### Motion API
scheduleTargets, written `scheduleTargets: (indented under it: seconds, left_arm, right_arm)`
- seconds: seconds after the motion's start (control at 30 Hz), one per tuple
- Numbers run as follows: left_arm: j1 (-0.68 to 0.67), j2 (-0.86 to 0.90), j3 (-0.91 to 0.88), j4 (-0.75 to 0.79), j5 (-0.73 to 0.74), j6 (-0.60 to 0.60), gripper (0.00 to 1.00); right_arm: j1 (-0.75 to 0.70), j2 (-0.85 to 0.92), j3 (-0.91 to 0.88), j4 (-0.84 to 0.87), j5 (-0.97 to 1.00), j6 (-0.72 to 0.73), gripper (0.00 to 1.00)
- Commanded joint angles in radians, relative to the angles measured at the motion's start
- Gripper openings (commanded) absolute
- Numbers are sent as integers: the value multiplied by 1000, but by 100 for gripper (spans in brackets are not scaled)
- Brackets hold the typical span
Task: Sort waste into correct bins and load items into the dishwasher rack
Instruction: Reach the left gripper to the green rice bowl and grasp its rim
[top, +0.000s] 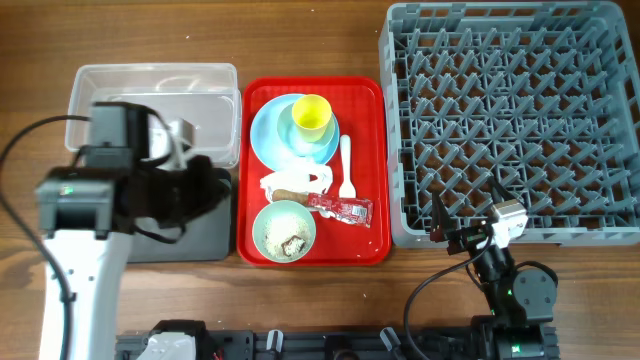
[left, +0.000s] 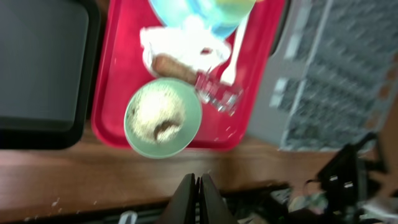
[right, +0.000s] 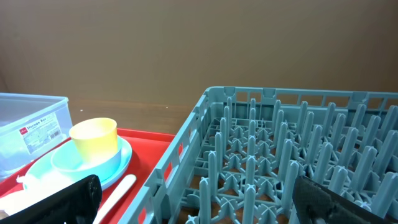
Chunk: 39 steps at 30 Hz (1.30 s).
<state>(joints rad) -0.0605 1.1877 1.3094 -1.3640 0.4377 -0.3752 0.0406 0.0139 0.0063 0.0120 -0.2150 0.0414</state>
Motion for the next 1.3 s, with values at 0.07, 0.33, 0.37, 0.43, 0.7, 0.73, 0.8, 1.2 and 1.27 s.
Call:
scheduleTargets:
  seconds: [0.07, 0.33, 0.37, 0.43, 0.7, 0.73, 0.8, 1.2, 1.27]
  left_arm:
    - [-351, -2, -145, 164, -262, -279, 25]
    - [-784, 192, -300, 523, -475, -445, 70]
    - [-794, 222, -300, 538, -477, -444, 85]
    - [-793, 255, -300, 551, -483, -444, 100]
    - [-793, 284, -308, 594, -612, -449, 49]
    - [-793, 299, -312, 599, -612, -449, 48]
    - [-793, 326, -312, 599, -612, -449, 47]
    - [-793, 402, -344, 614, -611, -453, 39]
    - [-793, 425, -344, 618, -611, -476, 38]
  right_arm:
    - [1, -5, -1, 4, 12, 13, 100]
    - [1, -5, -1, 4, 12, 13, 100]
    - [1, -5, -1, 4, 12, 13, 100]
    - [1, -5, -1, 4, 12, 13, 100]
    - [1, -5, -1, 4, 12, 13, 100]
    - [1, -5, -1, 4, 12, 13, 100]
    - [1, -5, -1, 4, 12, 13, 100]
    - [1, -5, -1, 4, 12, 13, 100]
    - [1, -5, -1, 4, 12, 13, 100]
